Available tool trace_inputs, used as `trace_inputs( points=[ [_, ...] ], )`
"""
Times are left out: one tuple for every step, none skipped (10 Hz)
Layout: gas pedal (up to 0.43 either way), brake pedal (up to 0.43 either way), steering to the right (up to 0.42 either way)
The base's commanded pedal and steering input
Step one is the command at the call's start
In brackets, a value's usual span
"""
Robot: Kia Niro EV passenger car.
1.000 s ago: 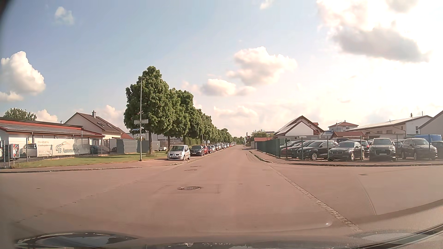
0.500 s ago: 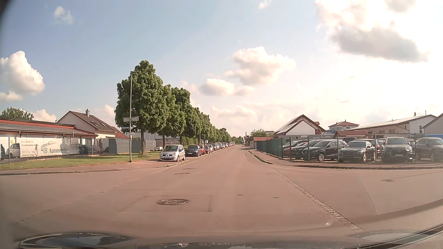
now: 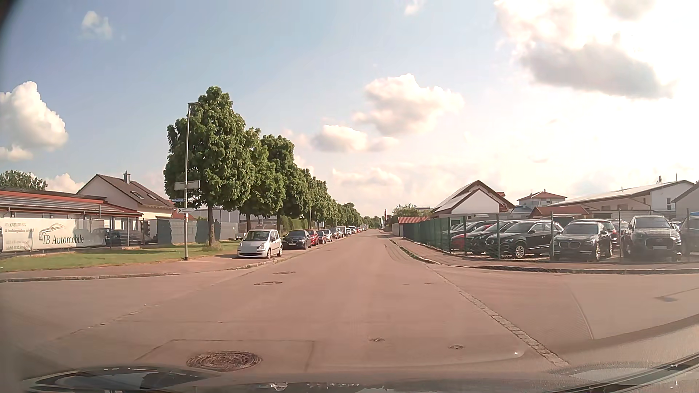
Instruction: Follow the waypoints while adhering to traffic rules and regulations
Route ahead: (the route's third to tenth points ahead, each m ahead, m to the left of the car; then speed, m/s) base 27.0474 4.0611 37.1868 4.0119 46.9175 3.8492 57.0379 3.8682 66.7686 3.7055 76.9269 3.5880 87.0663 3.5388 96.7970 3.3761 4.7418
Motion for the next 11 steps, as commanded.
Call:
trace_inputs(
  points=[
    [0.118, 0.018, 0.011],
    [0.118, 0.018, 0.011],
    [0.138, 0.012, 0.011],
    [0.169, 0.018, 0.011],
    [0.169, 0.012, 0.010],
    [0.169, 0.012, 0.010],
    [0.209, 0.012, 0.007],
    [0.209, 0.012, 0.005],
    [0.209, 0.012, 0.003],
    [0.209, 0.018, 0.002],
    [0.209, 0.018, 0.001]
  ],
)
